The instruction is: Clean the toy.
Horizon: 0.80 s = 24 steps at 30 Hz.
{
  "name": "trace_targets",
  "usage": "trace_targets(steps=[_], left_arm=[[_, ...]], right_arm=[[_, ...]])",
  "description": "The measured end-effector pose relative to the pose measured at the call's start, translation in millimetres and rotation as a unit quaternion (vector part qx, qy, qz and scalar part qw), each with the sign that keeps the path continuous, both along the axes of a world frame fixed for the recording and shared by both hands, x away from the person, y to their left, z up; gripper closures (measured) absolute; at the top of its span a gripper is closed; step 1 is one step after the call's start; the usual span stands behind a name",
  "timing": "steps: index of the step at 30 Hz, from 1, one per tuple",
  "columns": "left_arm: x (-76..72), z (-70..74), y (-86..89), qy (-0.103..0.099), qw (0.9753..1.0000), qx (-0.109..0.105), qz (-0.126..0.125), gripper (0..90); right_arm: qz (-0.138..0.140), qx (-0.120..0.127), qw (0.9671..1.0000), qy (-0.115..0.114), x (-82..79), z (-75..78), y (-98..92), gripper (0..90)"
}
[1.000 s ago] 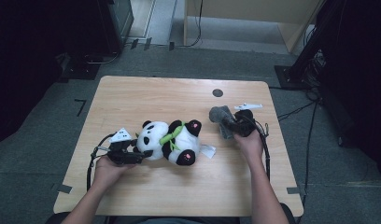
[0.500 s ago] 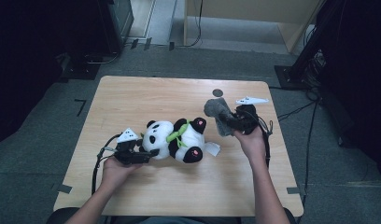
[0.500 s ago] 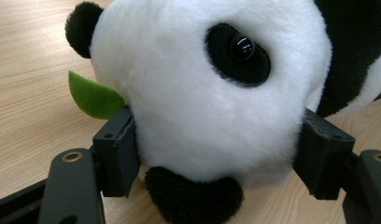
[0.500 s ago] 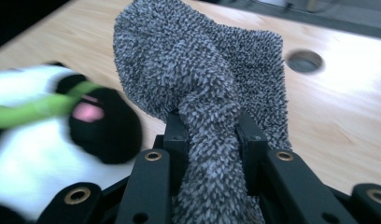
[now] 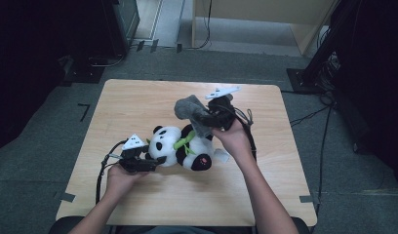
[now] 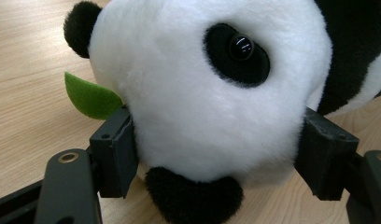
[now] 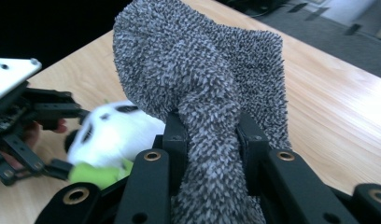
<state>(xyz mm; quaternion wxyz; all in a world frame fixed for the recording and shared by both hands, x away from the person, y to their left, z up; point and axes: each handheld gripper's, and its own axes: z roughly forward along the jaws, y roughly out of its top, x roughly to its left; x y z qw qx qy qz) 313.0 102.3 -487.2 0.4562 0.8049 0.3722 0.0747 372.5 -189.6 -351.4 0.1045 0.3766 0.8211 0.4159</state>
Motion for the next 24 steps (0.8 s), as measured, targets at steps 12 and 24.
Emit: trace_targets(steps=[12, 24], left_arm=[[-0.3, -0.1, -0.1, -0.002, 1.0, 0.001, 0.0, 25.4], [-1.5, -1.5, 0.2, 0.002, 0.9999, 0.004, 0.009, 31.2]], right_arm=[[0.064, -0.014, 0.9975, 0.024, 17.0, -9.5, 74.7, 71.2], [0.093, -0.069, 0.9914, 0.062, 25.2, -52.3, 114.4, 71.1]])
